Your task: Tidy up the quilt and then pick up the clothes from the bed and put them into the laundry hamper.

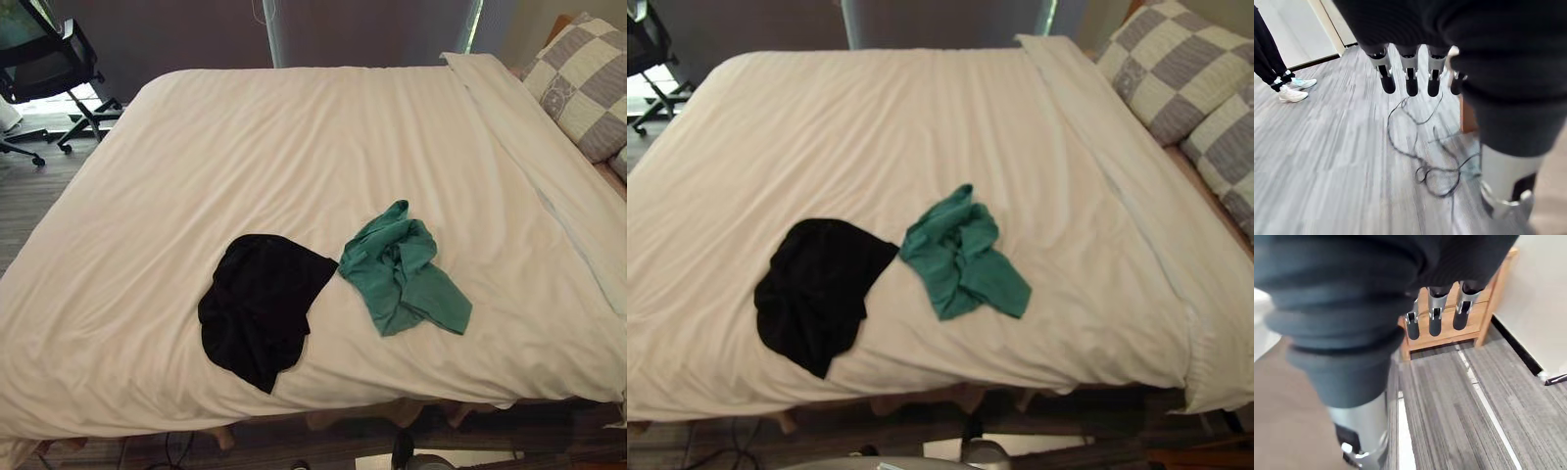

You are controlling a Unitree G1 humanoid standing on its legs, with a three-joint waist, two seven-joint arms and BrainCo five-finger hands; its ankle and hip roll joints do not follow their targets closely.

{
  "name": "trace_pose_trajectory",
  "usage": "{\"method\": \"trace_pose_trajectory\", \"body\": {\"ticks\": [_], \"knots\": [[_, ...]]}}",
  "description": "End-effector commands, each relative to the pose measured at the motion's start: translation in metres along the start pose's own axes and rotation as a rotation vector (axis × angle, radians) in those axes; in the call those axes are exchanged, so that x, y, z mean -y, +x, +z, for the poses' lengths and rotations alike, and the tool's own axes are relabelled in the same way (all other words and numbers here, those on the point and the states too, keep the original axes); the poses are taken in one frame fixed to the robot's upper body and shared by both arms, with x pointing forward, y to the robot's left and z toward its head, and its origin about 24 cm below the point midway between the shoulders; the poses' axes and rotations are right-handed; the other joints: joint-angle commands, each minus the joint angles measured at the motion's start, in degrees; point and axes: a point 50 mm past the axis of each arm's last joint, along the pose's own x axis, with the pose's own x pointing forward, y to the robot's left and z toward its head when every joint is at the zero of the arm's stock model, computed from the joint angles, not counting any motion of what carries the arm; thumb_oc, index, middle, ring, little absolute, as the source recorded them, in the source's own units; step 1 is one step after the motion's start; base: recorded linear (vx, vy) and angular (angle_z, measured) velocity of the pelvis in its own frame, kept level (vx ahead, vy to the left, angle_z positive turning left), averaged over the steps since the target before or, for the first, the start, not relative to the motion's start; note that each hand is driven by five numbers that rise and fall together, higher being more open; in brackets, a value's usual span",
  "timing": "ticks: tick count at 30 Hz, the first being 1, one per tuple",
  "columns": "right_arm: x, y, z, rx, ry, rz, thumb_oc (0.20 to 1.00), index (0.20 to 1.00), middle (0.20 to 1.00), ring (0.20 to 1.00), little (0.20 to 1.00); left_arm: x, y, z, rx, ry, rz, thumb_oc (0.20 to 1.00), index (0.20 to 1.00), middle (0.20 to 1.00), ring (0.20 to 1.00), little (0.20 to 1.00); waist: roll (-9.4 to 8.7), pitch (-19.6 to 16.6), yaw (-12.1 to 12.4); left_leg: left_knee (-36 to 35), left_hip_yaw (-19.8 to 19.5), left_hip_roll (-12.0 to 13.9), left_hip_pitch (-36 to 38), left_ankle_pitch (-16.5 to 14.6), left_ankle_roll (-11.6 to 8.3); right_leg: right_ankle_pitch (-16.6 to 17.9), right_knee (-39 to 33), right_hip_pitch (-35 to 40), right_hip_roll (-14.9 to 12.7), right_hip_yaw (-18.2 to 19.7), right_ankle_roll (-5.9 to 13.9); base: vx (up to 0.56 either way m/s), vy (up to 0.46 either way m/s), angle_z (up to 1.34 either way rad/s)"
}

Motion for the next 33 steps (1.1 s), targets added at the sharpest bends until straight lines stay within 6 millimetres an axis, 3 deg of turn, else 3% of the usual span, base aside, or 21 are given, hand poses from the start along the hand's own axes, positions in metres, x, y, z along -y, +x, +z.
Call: {"method": "trace_pose_trajectory", "body": {"ticks": [1,3,4,5,6,7,9,10,11,12,15,19,20,23,30,31,32,33], "knots": [[0.024,0.003,0.045,0.14,0.126,-0.166,1.0,1.0,1.0,1.0,1.0,-0.058,-0.008,0.078,0.365,-0.248,0.272,1.0,1.0,1.0,1.0,1.0,-1.71,0.48,-1.02,-0.12,1.04,-0.55,-0.17,-3.7,-1.24,-3.05,-0.03,0.93,-5.38,0.08,5.03,0.0,0.0,0.0],[0.053,0.001,0.064,0.261,0.08,-0.266,1.0,1.0,1.0,1.0,1.0,-0.101,-0.024,0.108,0.557,-0.311,0.416,1.0,1.0,1.0,1.0,1.0,-1.8,0.28,-0.82,-0.12,0.83,-0.41,-0.06,-3.79,-1.34,-3.28,-0.03,1.16,-5.39,-0.09,5.22,0.0,0.0,0.0],[0.052,0.001,0.064,0.261,0.079,-0.265,1.0,1.0,1.0,1.0,1.0,-0.101,-0.024,0.107,0.556,-0.311,0.417,1.0,1.0,1.0,1.0,1.0,-1.86,0.23,-0.86,-0.12,0.83,-0.44,-0.22,-3.57,-1.3,-3.12,-0.03,1.01,-5.41,-0.09,5.14,0.0,0.0,0.0],[0.082,-0.004,0.092,0.395,-0.007,-0.374,1.0,1.0,1.0,1.0,1.0,-0.141,-0.047,0.143,0.76,-0.334,0.546,1.0,1.0,1.0,1.0,1.0,-1.93,0.01,-0.74,-0.12,0.7,-0.35,0.17,-3.93,-1.44,-3.38,-0.03,1.44,-5.38,-0.14,5.32,0.0,-0.01,-0.03],[0.081,-0.004,0.093,0.396,-0.007,-0.373,1.0,1.0,1.0,1.0,1.0,-0.141,-0.048,0.143,0.76,-0.335,0.547,1.0,1.0,1.0,1.0,1.0,-2.0,-0.01,-0.78,-0.12,0.7,-0.39,-0.09,-3.64,-1.39,-3.16,-0.03,1.18,-5.42,-0.14,5.23,0.0,0.0,0.0],[0.108,-0.019,0.131,0.577,-0.106,-0.476,1.0,1.0,1.0,1.0,1.0,-0.172,-0.075,0.176,0.948,-0.365,0.64,1.0,1.0,1.0,1.0,1.0,-2.04,-0.15,-0.9,-0.12,0.76,-0.29,0.3,-4.0,-1.57,-3.35,-0.03,1.42,-5.41,-0.04,5.46,0.0,0.0,0.0],[0.127,-0.037,0.162,0.733,-0.204,-0.559,1.0,1.0,1.0,1.0,1.0,-0.187,-0.098,0.2,1.093,-0.346,0.676,1.0,1.0,1.0,1.0,1.0,-2.15,-0.33,-1.16,-0.12,0.93,-0.3,0.49,-4.11,-1.64,-3.26,-0.03,1.39,-5.46,0.12,5.52,0.02,0.004,0.07],[0.136,-0.056,0.188,0.864,-0.264,-0.614,1.0,1.0,1.0,1.0,1.0,-0.186,-0.114,0.22,1.192,-0.302,0.66,1.0,1.0,1.0,1.0,1.0,-2.19,-0.37,-1.49,-0.12,1.25,-0.28,0.81,-4.28,-1.68,-3.19,-0.01,1.49,-5.52,0.26,5.55,0.0,0.0,0.0],[0.137,-0.066,0.202,0.931,-0.29,-0.628,1.0,1.0,1.0,1.0,1.0,-0.181,-0.119,0.23,1.228,-0.275,0.632,1.0,1.0,1.0,1.0,1.0,-2.23,-0.33,-1.67,-0.12,1.48,-0.32,0.96,-4.38,-1.64,-3.12,0.04,1.45,-5.54,0.47,5.57,0.04,0.013,-0.04],[0.136,-0.088,0.227,1.059,-0.352,-0.652,1.0,1.0,1.0,1.0,1.0,-0.165,-0.123,0.245,1.263,-0.185,0.572,1.0,1.0,1.0,1.0,1.0,-2.36,-0.1,-2.18,-0.12,1.94,-0.41,1.28,-4.59,-1.52,-2.93,0.14,1.33,-5.66,0.92,5.59,0.03,0.017,-0.06],[0.126,-0.119,0.259,1.212,-0.419,-0.671,1.0,1.0,1.0,1.0,1.0,-0.137,-0.12,0.264,1.252,-0.092,0.468,1.0,1.0,1.0,1.0,1.0,-2.44,0.98,-2.8,-0.12,2.58,-0.71,1.23,-4.72,-1.25,-2.51,0.36,0.51,-5.92,1.78,5.61,-0.01,0.025,-0.05],[0.111,-0.152,0.288,1.355,-0.448,-0.687,1.0,1.0,1.0,1.0,1.0,-0.112,-0.122,0.283,1.236,0.042,0.431,1.0,1.0,1.0,1.0,1.0,-2.48,3.34,-3.07,-0.12,3.15,-1.02,0.26,-4.59,-0.96,-1.94,0.64,-1.33,-6.34,2.88,5.62,-0.05,0.025,-0.06],[0.111,-0.152,0.288,1.355,-0.448,-0.687,1.0,1.0,1.0,1.0,1.0,-0.112,-0.122,0.283,1.236,0.042,0.431,1.0,1.0,1.0,1.0,1.0,-2.48,3.34,-3.06,-0.12,3.15,-1.02,0.26,-4.59,-0.96,-1.94,0.64,-1.33,-6.34,2.88,5.62,-0.13,0.021,-0.14],[0.098,-0.18,0.313,1.467,-0.408,-0.692,1.0,1.0,1.0,1.0,1.0,-0.094,-0.13,0.305,1.234,0.06,0.413,1.0,1.0,1.0,1.0,1.0,-2.54,7.21,-3.08,-0.12,3.08,-1.28,-2.76,-3.47,-0.64,-1.7,2.57,-5.59,-6.77,3.99,5.46,-0.16,0.021,-0.18],[0.092,-0.226,0.343,1.63,-0.336,-0.718,1.0,1.0,1.0,1.0,1.0,-0.06,-0.126,0.325,1.175,0.227,0.365,1.0,1.0,1.0,1.0,1.0,-3.24,12.95,-2.99,0.28,2.74,-1.29,-8.41,-1.08,-0.33,-1.64,7.02,-13.18,-7.67,5.33,5.17,-0.13,0.001,-0.01],[0.092,-0.23,0.346,1.645,-0.328,-0.725,1.0,1.0,1.0,1.0,1.0,-0.055,-0.125,0.325,1.168,0.249,0.355,0.89,0.89,0.89,0.89,0.89,-3.25,13.38,-2.94,0.35,2.69,-1.32,-8.88,-0.93,-0.32,-1.63,7.35,-13.7,-7.74,5.34,5.16,-0.09,0.006,0.01],[0.093,-0.24,0.351,1.672,-0.31,-0.734,1.0,1.0,1.0,1.0,1.0,-0.049,-0.121,0.323,1.144,0.275,0.338,0.391,0.391,0.391,0.391,0.391,-3.19,14.12,-2.82,0.47,2.78,-1.33,-9.51,-0.73,-0.33,-1.54,7.71,-14.44,-7.85,5.43,5.21,-0.08,0.007,0.04],[0.093,-0.251,0.358,1.704,-0.297,-0.744,1.0,1.0,1.0,1.0,1.0,-0.041,-0.118,0.321,1.13,0.305,0.31,0.2,0.2,0.2,0.2,0.2,-3.13,14.78,-2.46,0.58,2.72,-1.33,-10.02,-0.55,-0.33,-1.44,7.96,-15.1,-7.9,5.51,5.22,-0.08,0.009,0.03]]}}
